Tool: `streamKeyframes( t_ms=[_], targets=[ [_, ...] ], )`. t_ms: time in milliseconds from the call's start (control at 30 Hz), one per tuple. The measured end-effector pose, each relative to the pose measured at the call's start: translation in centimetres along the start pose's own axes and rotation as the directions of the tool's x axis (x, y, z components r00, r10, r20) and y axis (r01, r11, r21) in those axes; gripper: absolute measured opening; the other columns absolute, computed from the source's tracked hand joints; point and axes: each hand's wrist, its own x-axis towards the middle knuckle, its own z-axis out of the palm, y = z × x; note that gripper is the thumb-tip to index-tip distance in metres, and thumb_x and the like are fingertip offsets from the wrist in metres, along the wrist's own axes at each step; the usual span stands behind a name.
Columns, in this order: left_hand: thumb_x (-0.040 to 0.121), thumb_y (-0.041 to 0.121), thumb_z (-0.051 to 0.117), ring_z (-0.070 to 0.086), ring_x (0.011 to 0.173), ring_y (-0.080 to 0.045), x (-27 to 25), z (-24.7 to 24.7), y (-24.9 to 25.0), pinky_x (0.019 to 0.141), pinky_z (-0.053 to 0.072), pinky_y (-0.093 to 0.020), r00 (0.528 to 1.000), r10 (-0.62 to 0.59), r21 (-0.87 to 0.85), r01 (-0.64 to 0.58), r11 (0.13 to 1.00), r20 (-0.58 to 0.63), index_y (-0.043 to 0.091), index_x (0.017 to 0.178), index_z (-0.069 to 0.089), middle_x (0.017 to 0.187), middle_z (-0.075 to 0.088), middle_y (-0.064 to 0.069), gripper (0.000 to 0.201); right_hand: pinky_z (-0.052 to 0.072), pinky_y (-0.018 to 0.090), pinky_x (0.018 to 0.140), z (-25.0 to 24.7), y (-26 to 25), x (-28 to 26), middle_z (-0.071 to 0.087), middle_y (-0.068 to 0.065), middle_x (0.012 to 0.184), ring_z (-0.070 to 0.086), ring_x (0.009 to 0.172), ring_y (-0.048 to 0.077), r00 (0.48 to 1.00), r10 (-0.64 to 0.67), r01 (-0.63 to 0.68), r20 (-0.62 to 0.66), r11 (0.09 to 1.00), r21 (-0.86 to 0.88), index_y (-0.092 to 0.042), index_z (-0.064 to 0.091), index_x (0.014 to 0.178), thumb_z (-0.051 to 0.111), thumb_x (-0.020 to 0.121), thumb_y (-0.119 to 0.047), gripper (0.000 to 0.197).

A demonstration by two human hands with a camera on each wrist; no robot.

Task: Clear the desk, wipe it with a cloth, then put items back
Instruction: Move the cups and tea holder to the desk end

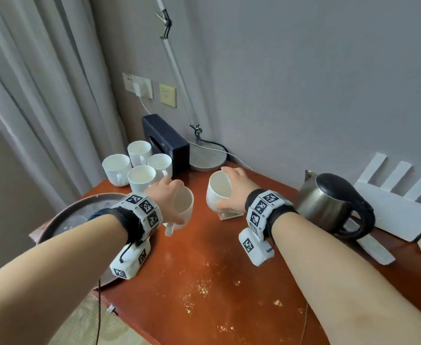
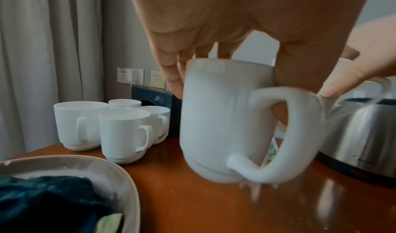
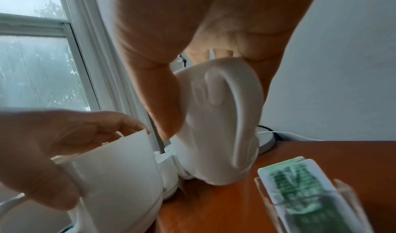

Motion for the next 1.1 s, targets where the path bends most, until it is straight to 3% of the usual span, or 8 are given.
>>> streamKeyframes(
  t_ms=[233,533,700,933,1100],
  targets=[
    [0.071,0.046,0.072,0.042,0.124,-0.020,7.2,1.8,-4.9,0.089,0.037,-0.025,0.991,0.117,-0.008,-0.117,0.993,0.060,0.027,0.144,0.020,0.138,0.034,0.003,0.092,0.040,0.032,0.102,3.5,-3.0,9.9,0.020,0.004,0.149,0.043,0.128,0.025,0.997,0.017,-0.017,0.071,1.000,0.006,-0.022,0.017,0.148,0.077,0.071,-0.034,0.098],
    [0.075,0.051,0.066,0.039,0.127,-0.023,11.9,4.3,-7.3,0.104,0.038,-0.032,0.975,0.206,-0.030,-0.204,0.979,0.089,0.017,0.141,0.025,0.140,0.032,-0.002,0.085,0.035,0.037,0.108,6.2,-2.7,17.9,0.019,0.005,0.149,0.040,0.131,0.027,0.990,0.025,-0.025,0.138,1.000,-0.001,-0.021,0.016,0.148,0.080,0.068,-0.033,0.102],
    [0.076,0.055,0.063,0.042,0.123,-0.024,12.5,4.7,-7.1,0.103,0.039,-0.035,0.969,0.243,0.011,-0.244,0.970,0.047,0.014,0.138,0.029,0.134,0.038,-0.003,0.082,0.034,0.036,0.108,7.7,-2.5,19.1,0.018,0.005,0.149,0.040,0.131,0.026,0.983,0.003,-0.004,0.186,1.000,0.008,-0.021,0.015,0.148,0.081,0.067,-0.033,0.105],
    [0.076,0.051,0.065,0.034,0.131,-0.023,12.1,4.4,-7.2,0.110,0.024,-0.032,0.967,0.239,0.135,-0.249,0.959,0.083,0.015,0.144,0.020,0.143,0.031,-0.003,0.089,0.031,0.036,0.110,8.4,-2.7,19.2,0.011,0.005,0.151,0.036,0.133,0.026,0.970,-0.028,0.022,0.240,0.999,0.026,-0.024,0.007,0.150,0.079,0.071,-0.032,0.106],
    [0.072,0.053,0.069,0.026,0.137,-0.021,11.5,4.2,-6.7,0.113,0.020,-0.033,0.981,0.160,0.153,-0.175,0.973,0.106,0.018,0.147,0.014,0.147,0.027,0.000,0.099,0.032,0.035,0.109,7.7,-2.2,18.3,0.007,0.010,0.154,0.037,0.134,0.029,0.968,0.004,-0.011,0.250,1.000,0.027,-0.025,-0.001,0.151,0.073,0.078,-0.017,0.104]
  ],
)
